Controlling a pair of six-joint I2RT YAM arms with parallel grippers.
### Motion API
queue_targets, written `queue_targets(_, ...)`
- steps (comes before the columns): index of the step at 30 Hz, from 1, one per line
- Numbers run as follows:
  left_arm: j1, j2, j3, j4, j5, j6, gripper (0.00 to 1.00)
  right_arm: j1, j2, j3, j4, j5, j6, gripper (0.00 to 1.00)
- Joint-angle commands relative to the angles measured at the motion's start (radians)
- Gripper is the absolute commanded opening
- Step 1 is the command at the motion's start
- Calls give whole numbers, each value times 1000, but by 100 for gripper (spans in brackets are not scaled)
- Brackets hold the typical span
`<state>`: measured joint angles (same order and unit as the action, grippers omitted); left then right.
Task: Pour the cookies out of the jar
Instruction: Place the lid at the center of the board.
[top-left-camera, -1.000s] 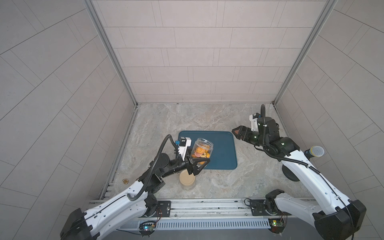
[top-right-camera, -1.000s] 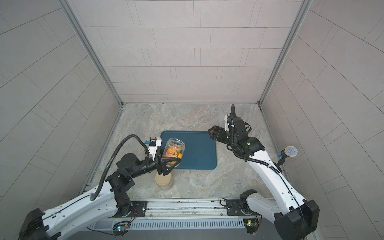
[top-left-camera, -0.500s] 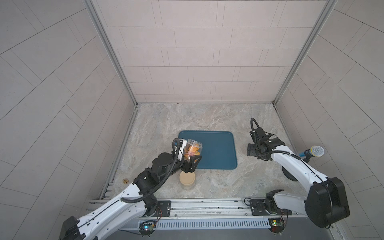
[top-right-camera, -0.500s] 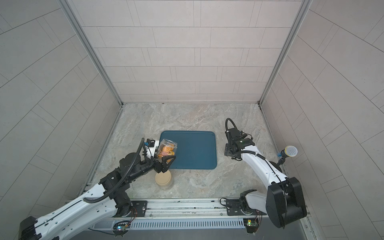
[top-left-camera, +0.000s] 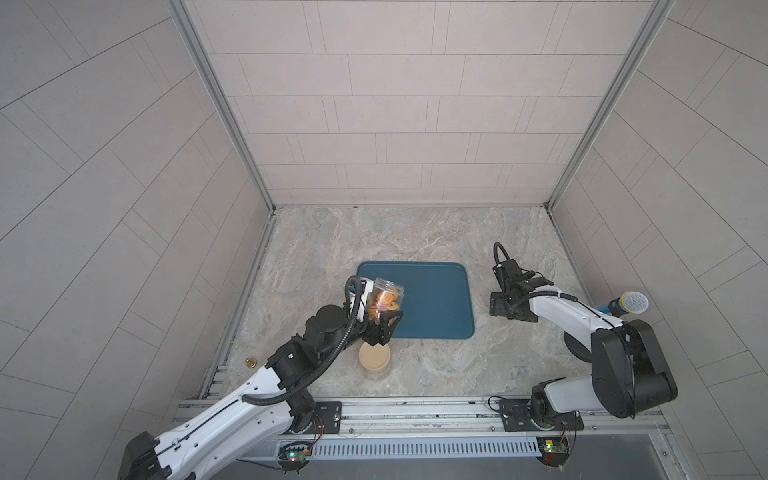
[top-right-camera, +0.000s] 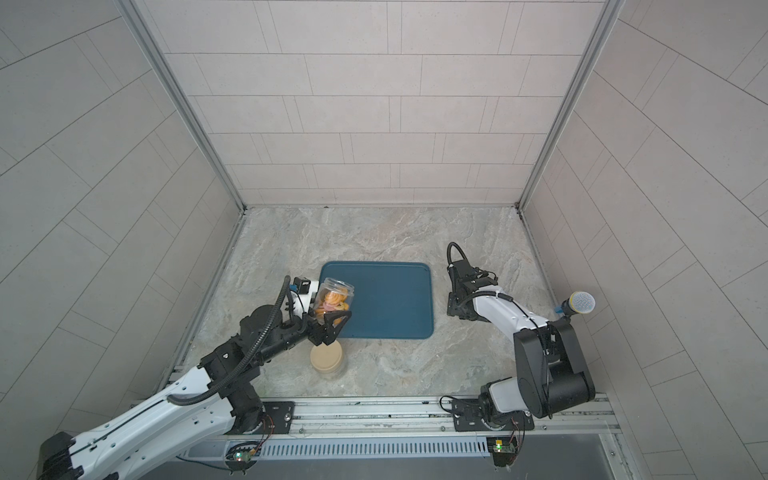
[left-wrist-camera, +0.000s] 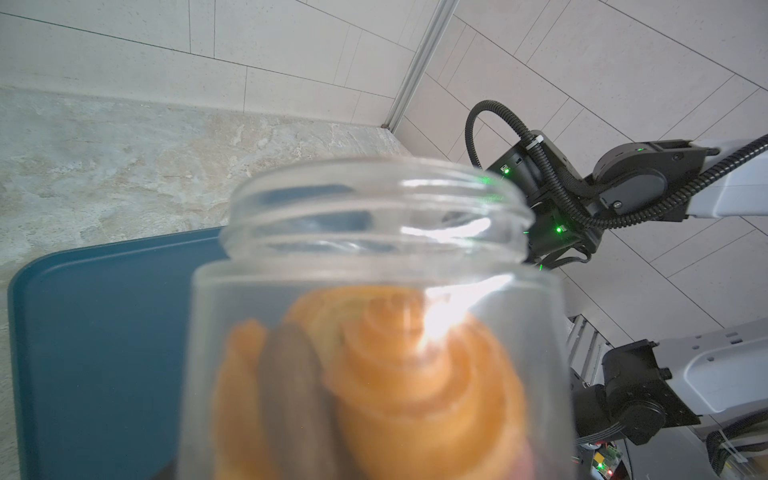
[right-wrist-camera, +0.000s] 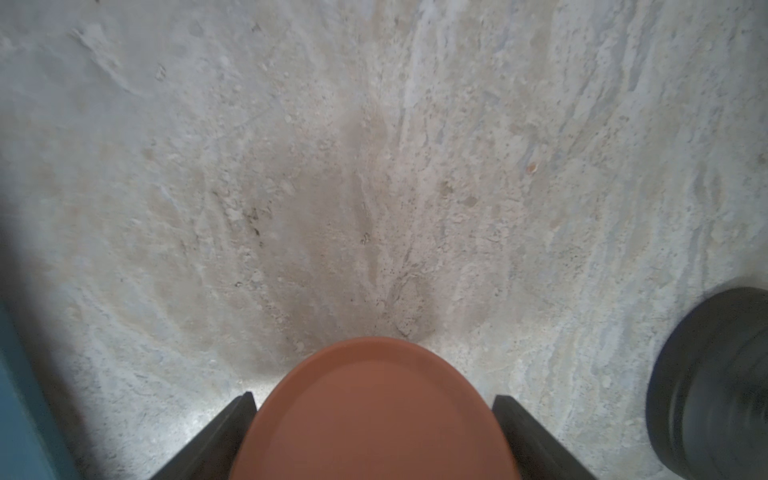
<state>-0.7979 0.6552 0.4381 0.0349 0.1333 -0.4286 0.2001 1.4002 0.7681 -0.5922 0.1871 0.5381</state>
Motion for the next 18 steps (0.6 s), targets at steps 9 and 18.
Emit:
queue_targets(9,4,11,55,108,-3,13,0,-4,-9,17,-25,20,12,100)
queue_targets(18,5,14,43,108,3,14,0,18,-108,46,-109,52,3,100)
